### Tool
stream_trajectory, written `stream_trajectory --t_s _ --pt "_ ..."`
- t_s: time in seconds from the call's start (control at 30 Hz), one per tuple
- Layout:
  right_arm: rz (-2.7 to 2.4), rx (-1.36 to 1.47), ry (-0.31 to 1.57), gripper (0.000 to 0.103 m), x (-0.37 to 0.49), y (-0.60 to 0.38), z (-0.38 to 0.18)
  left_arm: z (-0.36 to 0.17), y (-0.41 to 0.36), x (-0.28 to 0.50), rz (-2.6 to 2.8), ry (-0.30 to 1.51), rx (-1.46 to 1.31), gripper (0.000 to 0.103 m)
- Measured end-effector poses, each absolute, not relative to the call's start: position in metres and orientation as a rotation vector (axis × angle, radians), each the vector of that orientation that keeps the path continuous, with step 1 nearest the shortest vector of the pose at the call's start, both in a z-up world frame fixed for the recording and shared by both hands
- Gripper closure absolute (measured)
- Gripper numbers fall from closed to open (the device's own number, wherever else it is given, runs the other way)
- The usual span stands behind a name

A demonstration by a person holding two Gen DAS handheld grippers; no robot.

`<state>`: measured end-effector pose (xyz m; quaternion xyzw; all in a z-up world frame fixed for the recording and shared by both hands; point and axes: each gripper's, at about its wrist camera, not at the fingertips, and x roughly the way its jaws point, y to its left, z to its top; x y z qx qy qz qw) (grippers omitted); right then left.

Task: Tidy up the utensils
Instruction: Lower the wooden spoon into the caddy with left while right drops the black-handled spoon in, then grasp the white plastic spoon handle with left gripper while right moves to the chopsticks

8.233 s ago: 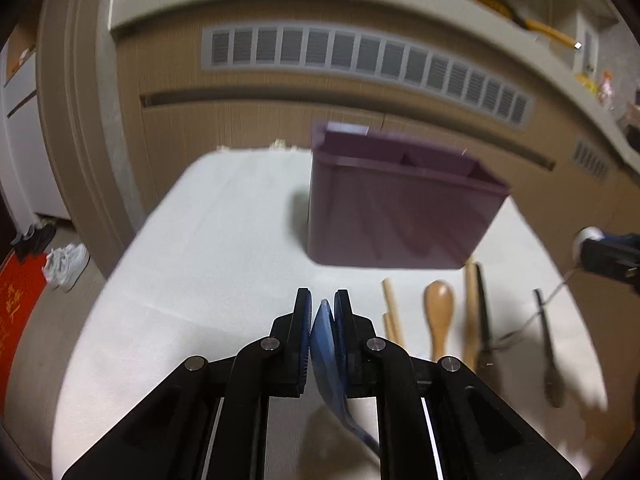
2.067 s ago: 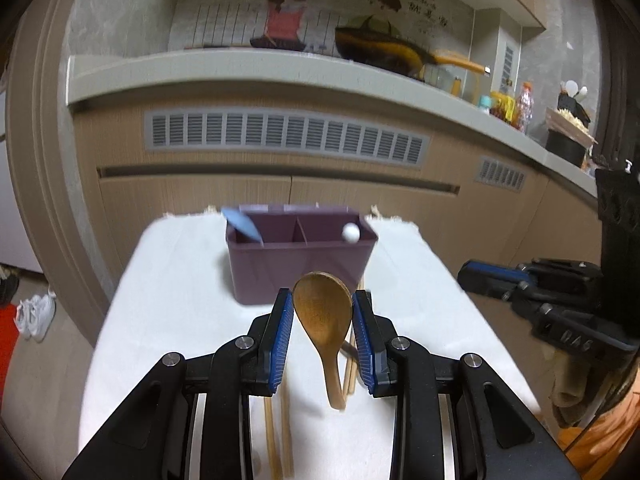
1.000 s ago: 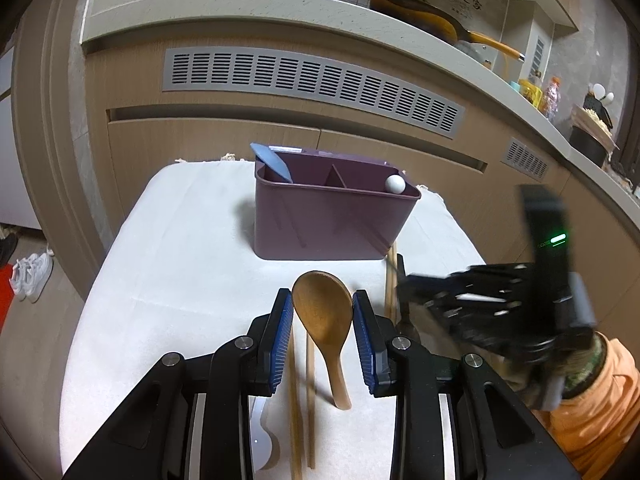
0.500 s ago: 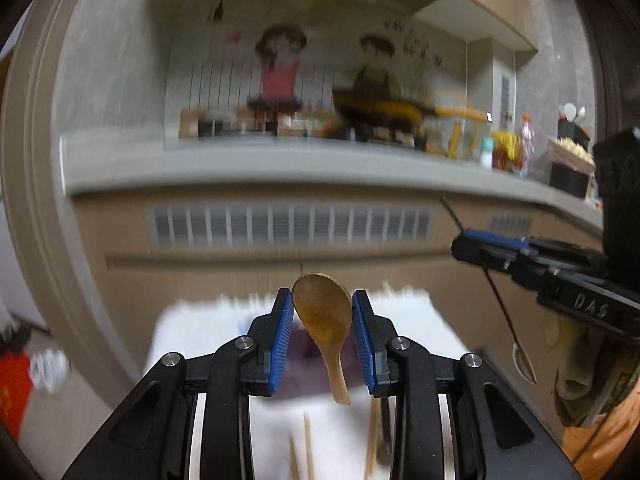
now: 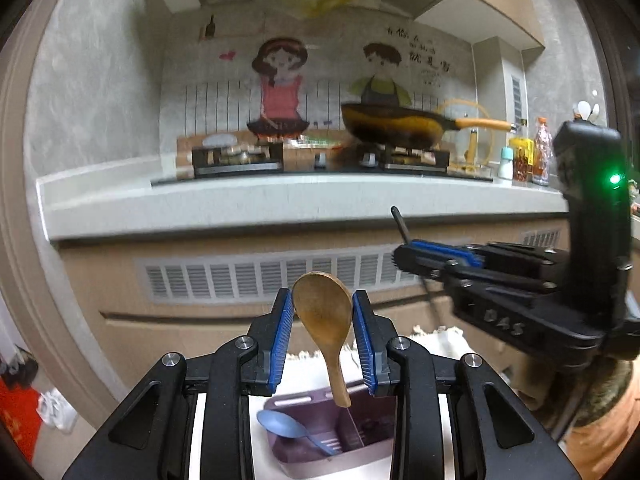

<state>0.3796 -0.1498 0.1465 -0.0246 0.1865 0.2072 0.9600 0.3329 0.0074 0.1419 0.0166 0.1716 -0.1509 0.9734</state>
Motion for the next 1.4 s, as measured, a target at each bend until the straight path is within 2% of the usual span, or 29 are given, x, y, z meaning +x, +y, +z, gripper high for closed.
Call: stream_trajectory --t_s 0.2,0.47,0.53,0.6,0.7,0.77,0.87,1.03,1.3,1.4 --pt "0.430 -0.070 0.445 0.092 0.402 -0.145 0.112 0.104 0.014 0.358 -0.323 0.412 -0.008 0.072" --pt "0.442 -0.082 0.543 0.092 0.387 -0.155 0.075 0.063 0.016 0.377 -0.325 0.517 -0.051 0.071" --pt "0.440 -0.100 0.564 0.091 0.380 -0.156 0.067 0.049 0.015 0.382 -0.329 0.567 -0.061 0.067" --pt "0.429 -0.134 0.578 0.091 0.369 -0.156 0.059 0.032 0.014 0.386 -0.324 0.618 -0.078 0.056" --pt "0.427 -0.184 0.593 0.080 0.351 -0.153 0.050 0.023 0.017 0.384 -0.309 0.642 -0.089 0.056" --pt "0.428 -0.210 0.604 0.068 0.336 -0.153 0.045 0.023 0.020 0.377 -0.305 0.639 -0.099 0.053" --pt "0.419 -0.242 0.616 0.036 0.314 -0.153 0.036 0.027 0.028 0.356 -0.292 0.617 -0.086 0.041" --pt "0.421 -0.277 0.706 0.026 0.281 -0.153 -0.001 0.015 0.045 0.313 -0.270 0.655 -0.047 0.041" --pt "0.428 -0.141 0.870 0.025 0.253 -0.167 -0.049 -0.043 0.067 0.244 -0.270 0.867 0.006 0.041" --pt "0.414 -0.114 0.890 0.017 0.249 -0.168 -0.056 -0.062 0.064 0.220 -0.302 0.924 0.037 0.041"
